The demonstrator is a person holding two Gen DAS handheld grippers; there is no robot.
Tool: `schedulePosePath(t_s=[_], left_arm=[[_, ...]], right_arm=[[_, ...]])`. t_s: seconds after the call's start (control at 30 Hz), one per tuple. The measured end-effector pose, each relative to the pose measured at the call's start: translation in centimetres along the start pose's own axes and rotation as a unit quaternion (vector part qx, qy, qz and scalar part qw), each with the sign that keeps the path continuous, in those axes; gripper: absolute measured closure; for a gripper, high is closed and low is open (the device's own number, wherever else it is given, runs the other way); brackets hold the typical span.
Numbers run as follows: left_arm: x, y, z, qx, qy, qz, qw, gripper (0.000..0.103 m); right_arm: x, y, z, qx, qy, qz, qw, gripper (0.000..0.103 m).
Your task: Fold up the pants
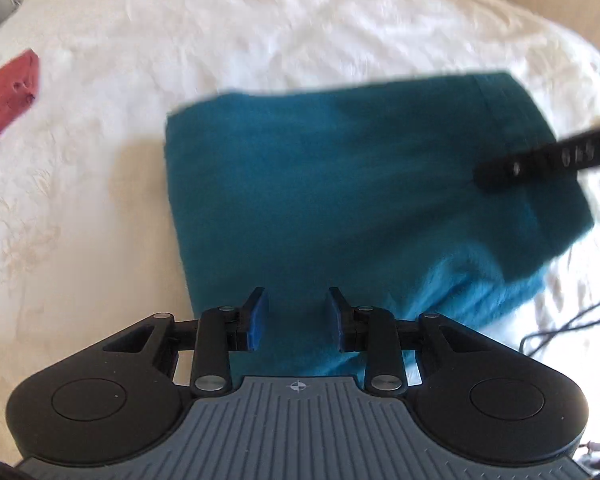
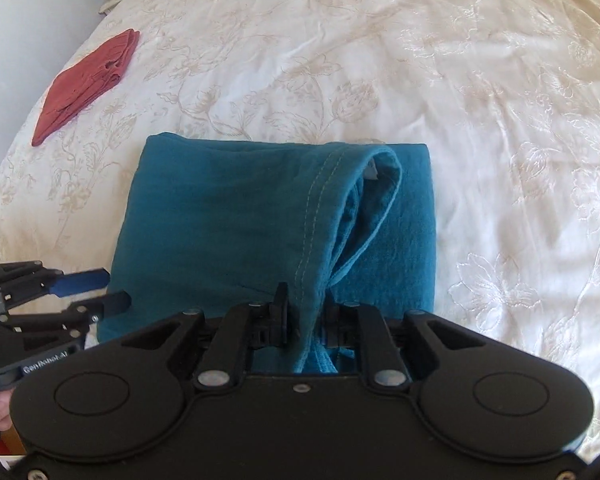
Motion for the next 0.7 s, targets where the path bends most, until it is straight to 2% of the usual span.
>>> schedulePosePath(t_s=[0.03,0.07,0.1,0.17,0.23,0.3,0.43,0.53,0.63,0.7], left_arm=[[1.2,-0.4,-0.7,0.015,0.03,0.004,0.9994,0.072],[1.7,-0.5,-1.5,0.025,0.031,0.011,0.9991,0.072],[1.6,-0.5,-2.1,0.033,0.021,0.019,0.9991,0.072],[0.6,-0.3,-2.7,0.028,0.007,0.025,0.9993,0.072],[-0.6,0.3,-3.0,0.012,-0.005,0.023,0.9997,0.072],[-2.1,0.9,-3.2,-0.004,-0.035,0.035,0.9988,0.072],[-3.3,0.3,-2.6,-0.008,-0.069,0.043,0.9966,0.072],[-1.9,-1.0,-2.2,0.008,-0.041,0.039,0.9984,0.072],[0.6,-1.3,-2.8,0.022,0.037,0.041,0.9982,0.072],[0.1,-1.0,-3.2,0.02,0.033,0.048,0.9981,0.072]], right_arm=[[0.6,-0.3,0.1,0.003,0.002,-0.007,1.0,0.074],[1.1,-0.8,0.2,0.009,0.007,-0.015,1.0,0.063],[1.5,-1.3,0.4,0.021,0.012,-0.025,0.999,0.059],[1.3,-2.4,0.6,0.042,0.009,-0.054,0.998,0.058],[0.1,-2.9,0.5,0.046,-0.01,-0.064,0.997,0.058],[-1.3,-2.8,0.1,0.042,-0.029,-0.06,0.997,0.056],[-2.3,-1.1,-1.3,0.006,-0.041,-0.013,0.999,0.056],[-0.3,0.4,-2.6,-0.019,-0.004,-0.01,1.0,0.056],[2.6,-0.3,-4.6,-0.011,0.06,-0.04,0.997,0.057],[3.0,-0.8,-5.5,-0.003,0.076,-0.046,0.996,0.058]])
Point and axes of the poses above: each gripper's, at about its wrist camera, not at the fingertips, and x roughly the way its jaws point, y to its left, z to its top, the point moved 2 cm from there along x, roughly the way its jaws point, and after that the axes turned 4 degrees about z, right-handed, at the moved point
